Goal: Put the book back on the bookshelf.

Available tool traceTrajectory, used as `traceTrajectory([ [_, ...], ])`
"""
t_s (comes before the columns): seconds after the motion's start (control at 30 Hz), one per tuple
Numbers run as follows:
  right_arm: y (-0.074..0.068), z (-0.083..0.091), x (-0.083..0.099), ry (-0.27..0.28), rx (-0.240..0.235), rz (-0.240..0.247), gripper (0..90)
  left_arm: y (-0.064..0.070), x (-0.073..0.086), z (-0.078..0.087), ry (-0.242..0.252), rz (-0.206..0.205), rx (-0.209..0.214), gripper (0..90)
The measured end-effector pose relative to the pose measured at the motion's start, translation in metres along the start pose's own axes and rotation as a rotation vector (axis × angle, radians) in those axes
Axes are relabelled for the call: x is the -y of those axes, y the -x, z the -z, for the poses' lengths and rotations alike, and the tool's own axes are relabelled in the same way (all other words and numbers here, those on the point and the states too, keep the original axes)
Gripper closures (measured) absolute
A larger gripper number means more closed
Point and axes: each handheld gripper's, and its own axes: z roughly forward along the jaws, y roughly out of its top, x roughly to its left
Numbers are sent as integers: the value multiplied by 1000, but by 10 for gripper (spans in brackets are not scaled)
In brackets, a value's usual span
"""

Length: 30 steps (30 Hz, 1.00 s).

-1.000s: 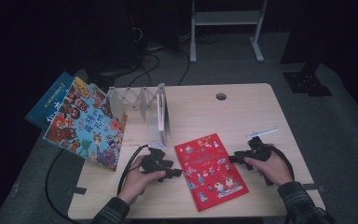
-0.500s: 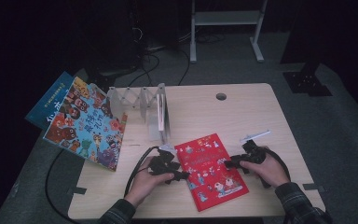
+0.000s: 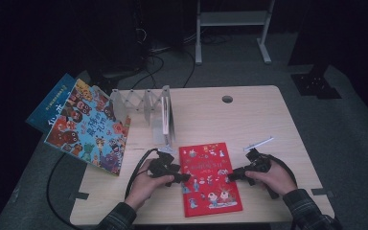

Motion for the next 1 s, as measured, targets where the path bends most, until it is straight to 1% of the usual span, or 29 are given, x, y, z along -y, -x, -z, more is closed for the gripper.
traceTrajectory([
  [0.07,-1,-1,0,-17,-23,-33,565,-2,0,1,1,4,4,345],
  [0.1,-1,0,0,-23,-27,-51,575,-2,0,1,1,4,4,345],
  [0.13,0,0,-1,-23,-30,-76,591,-1,0,1,2,4,3,344],
  [0.17,2,0,-2,-24,-37,-113,598,-1,0,1,1,4,2,343],
  [0.23,4,0,-3,-15,-29,-161,616,-1,0,0,2,4,0,342],
  [0.3,6,-1,-6,-17,-19,-212,642,-1,1,1,3,3,1,343],
  [0.33,7,-1,-7,-17,-17,-232,653,-1,1,1,1,1,1,343],
  [0.4,7,-2,-9,-16,-10,-257,662,-1,1,1,2,-1,2,343],
  [0.6,10,-5,-14,-12,9,-289,691,-1,1,1,2,-1,2,342],
  [0.8,11,-7,-17,-19,17,-296,712,0,1,1,3,-3,-2,342],
  [1.0,11,-8,-19,-29,27,-325,720,0,1,1,4,2,-3,343],
])
